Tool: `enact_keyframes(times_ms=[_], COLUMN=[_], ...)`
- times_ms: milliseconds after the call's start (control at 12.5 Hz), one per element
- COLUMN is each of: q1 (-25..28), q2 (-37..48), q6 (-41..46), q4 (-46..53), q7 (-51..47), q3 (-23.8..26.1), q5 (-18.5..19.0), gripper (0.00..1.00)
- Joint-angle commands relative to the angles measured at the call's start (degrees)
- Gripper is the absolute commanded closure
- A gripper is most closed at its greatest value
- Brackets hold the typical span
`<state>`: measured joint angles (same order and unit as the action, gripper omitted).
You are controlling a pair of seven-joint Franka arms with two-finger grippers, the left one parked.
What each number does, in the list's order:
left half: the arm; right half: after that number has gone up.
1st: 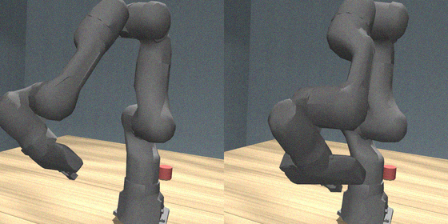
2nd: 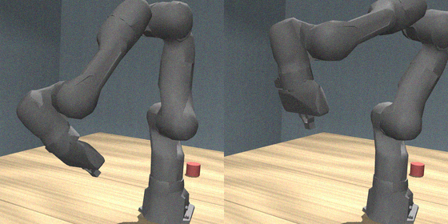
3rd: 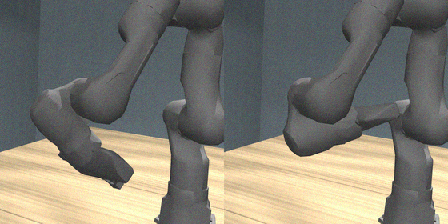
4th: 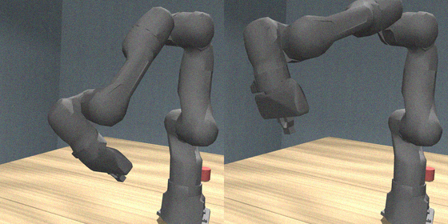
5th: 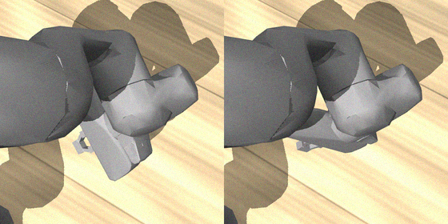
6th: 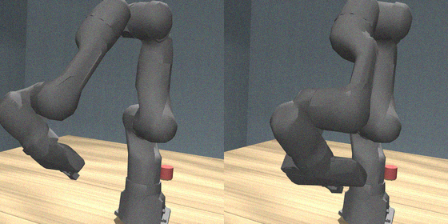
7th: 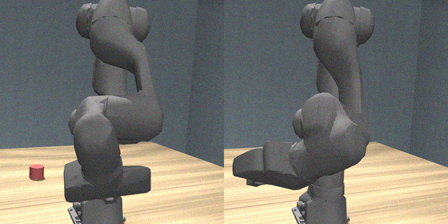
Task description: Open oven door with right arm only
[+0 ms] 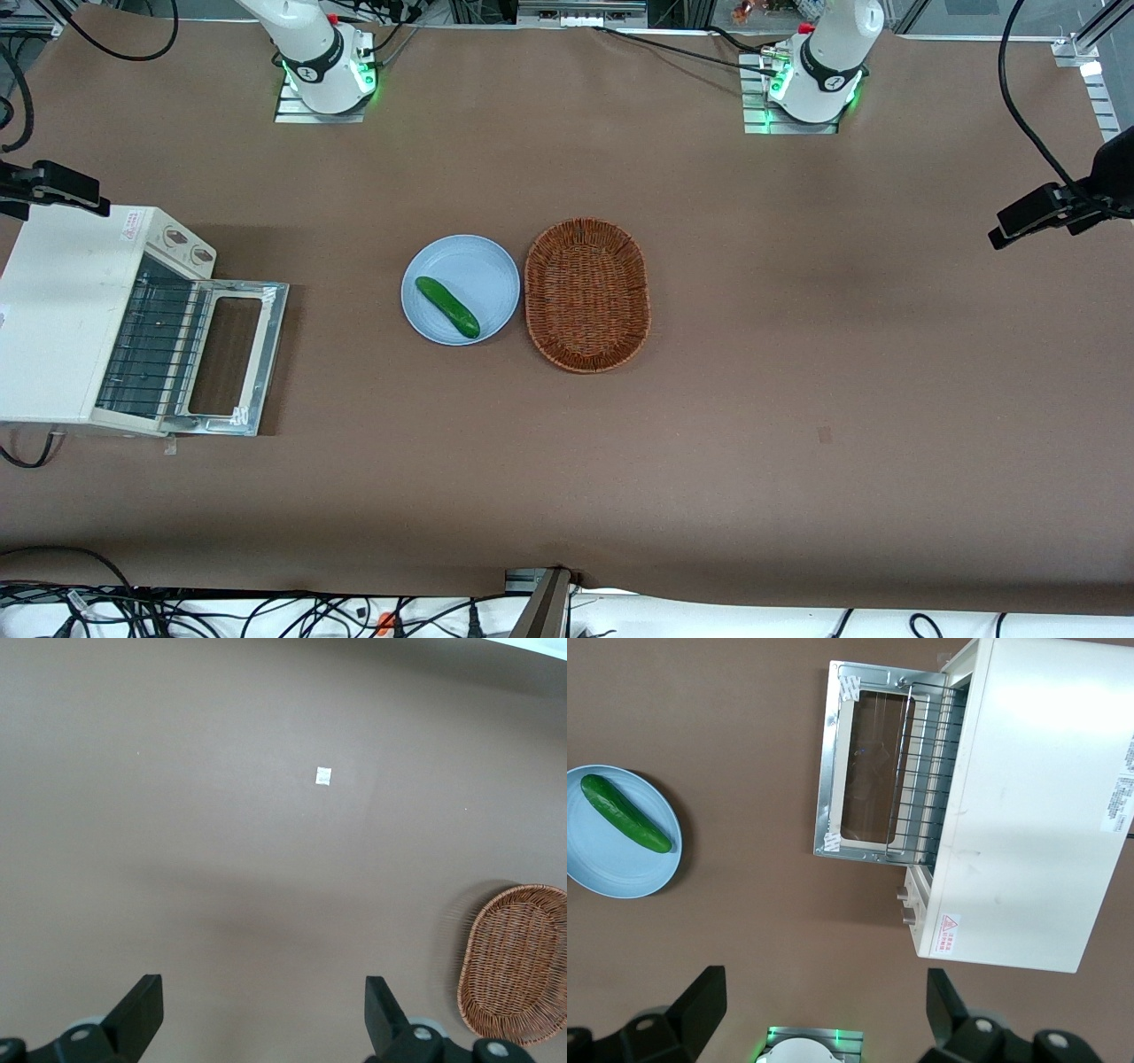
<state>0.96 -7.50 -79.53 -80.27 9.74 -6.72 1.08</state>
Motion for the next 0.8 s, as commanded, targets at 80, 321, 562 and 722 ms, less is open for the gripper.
enact_keyframes(times_ms=[80,321,562,722], q1=[-1.05,-0.87,-0.87,-0.87], q2=[1.61,1.61,1.52,1.52], q6=[-0.36,-1.15,-1.33,-1.24], q4=[-0.95,0.28,0.29,0.29], q7=[0.54,0.1,-0.16,-0.25], q3=[1.62,1.62,1.53,1.44], q5=[0.32,0.06,0.06,0.06], gripper=[0.0,0.0,0.0,0.0])
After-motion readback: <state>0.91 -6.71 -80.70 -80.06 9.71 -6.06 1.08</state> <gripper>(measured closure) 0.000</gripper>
